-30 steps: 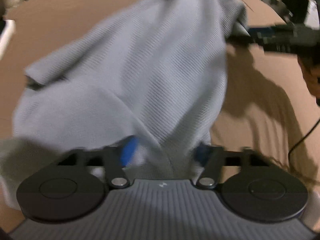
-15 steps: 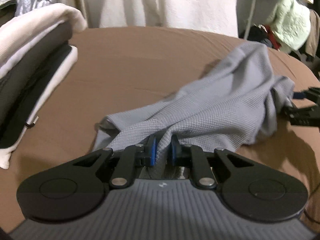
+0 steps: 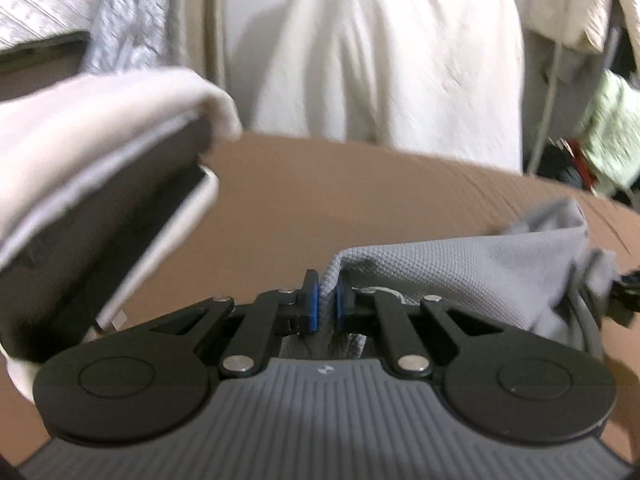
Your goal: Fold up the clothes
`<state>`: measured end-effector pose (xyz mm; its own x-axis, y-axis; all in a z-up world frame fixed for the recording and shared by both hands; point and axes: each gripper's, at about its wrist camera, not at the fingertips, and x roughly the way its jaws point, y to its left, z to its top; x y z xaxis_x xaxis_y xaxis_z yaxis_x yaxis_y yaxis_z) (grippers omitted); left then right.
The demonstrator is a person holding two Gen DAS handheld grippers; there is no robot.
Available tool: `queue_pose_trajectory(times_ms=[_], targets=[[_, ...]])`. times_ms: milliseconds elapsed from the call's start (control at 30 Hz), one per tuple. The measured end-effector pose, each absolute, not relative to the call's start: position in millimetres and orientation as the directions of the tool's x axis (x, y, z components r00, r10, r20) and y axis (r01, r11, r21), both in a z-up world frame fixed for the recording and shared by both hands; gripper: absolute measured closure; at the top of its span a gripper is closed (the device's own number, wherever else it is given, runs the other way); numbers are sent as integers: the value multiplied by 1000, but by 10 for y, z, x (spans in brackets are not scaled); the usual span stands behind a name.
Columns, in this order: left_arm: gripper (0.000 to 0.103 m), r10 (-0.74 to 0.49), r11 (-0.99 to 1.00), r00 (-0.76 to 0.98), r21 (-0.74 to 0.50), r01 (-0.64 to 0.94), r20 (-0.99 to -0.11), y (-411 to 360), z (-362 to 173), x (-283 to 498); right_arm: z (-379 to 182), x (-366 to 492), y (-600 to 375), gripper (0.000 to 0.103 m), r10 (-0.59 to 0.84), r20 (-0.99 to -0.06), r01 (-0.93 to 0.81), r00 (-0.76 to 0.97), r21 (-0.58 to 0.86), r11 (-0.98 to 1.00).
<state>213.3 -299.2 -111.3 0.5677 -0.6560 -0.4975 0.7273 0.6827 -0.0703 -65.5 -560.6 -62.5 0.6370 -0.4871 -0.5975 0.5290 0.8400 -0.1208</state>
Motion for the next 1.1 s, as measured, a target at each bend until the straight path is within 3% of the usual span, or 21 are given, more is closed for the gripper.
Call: queue_pose_trajectory(times_ms=[233,433,567,633,667,700,833,933,1000,1100], targets=[[96,-634,721,592,-103,685,-497,-2829,-1004,2280,-258,-692,-5723,95,-546,-551,591,631,-115,798],[99,-629,750,660,-99,653,-411,-2695,-794,2221,-9,-918,-5932,96,-637,-537,698,553,-119,707],[99,-623,746,614,-130,654,-485,-2634,-843,2317,133,-1143,-6113,96,-702,-538,779,466,-126,614],[99,-621,734,565,-152,662,-543,-2627,-905,2361,204,-1256,-6203,88,-731,-538,815,420,-130,564],[99,-625,724,534,-167,670,-569,-2638,-947,2370,240,-1312,-6248,77,-744,-538,832,396,-132,538],[98,-635,711,507,-183,679,-583,-2644,-979,2364,191,-1360,-6261,57,-752,-547,853,368,-122,507],[97,-673,650,421,-215,729,-609,-2734,-1038,2266,-79,-1394,-6087,53,-667,-602,824,438,-27,566],[86,-699,616,372,-251,747,-611,-2781,-1068,2257,-267,-1372,-5905,53,-578,-633,770,514,45,636],[63,-716,598,331,-293,746,-615,-2796,-1130,2266,-353,-1237,-5722,53,-483,-643,675,594,73,734],[56,-692,613,317,-297,732,-649,-2864,-1374,2289,-476,-996,-5457,53,-285,-670,497,685,144,856]])
